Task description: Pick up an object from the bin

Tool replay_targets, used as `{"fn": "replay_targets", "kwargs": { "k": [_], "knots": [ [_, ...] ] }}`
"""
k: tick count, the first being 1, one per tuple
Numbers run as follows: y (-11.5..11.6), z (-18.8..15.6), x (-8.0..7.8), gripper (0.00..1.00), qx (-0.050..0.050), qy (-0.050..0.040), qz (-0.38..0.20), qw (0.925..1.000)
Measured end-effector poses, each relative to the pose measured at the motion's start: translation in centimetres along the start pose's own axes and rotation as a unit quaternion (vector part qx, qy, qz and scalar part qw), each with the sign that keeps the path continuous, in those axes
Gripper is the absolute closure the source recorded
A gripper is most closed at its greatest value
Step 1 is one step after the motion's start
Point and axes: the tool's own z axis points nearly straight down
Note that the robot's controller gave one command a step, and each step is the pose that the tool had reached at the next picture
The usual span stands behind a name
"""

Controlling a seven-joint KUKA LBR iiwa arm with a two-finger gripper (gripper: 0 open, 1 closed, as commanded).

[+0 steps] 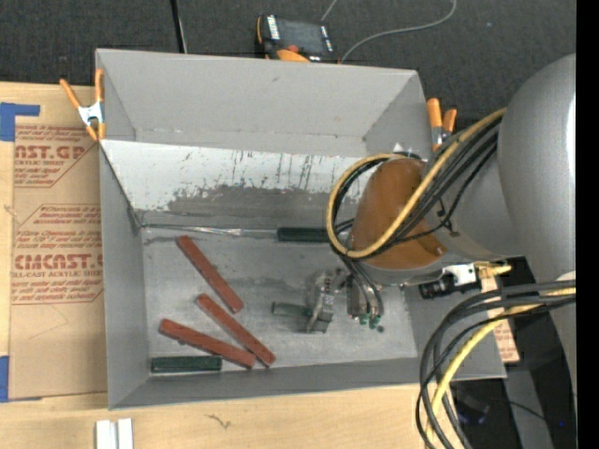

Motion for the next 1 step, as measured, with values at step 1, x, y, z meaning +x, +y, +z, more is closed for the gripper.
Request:
{"fn": "replay_targets", "kwargs": {
  "k": [1],
  "knots": [
    [-1.23,-13.69,1.46,1.0,-0.001,-0.0043,-0.009,1.0]
  ]
}}
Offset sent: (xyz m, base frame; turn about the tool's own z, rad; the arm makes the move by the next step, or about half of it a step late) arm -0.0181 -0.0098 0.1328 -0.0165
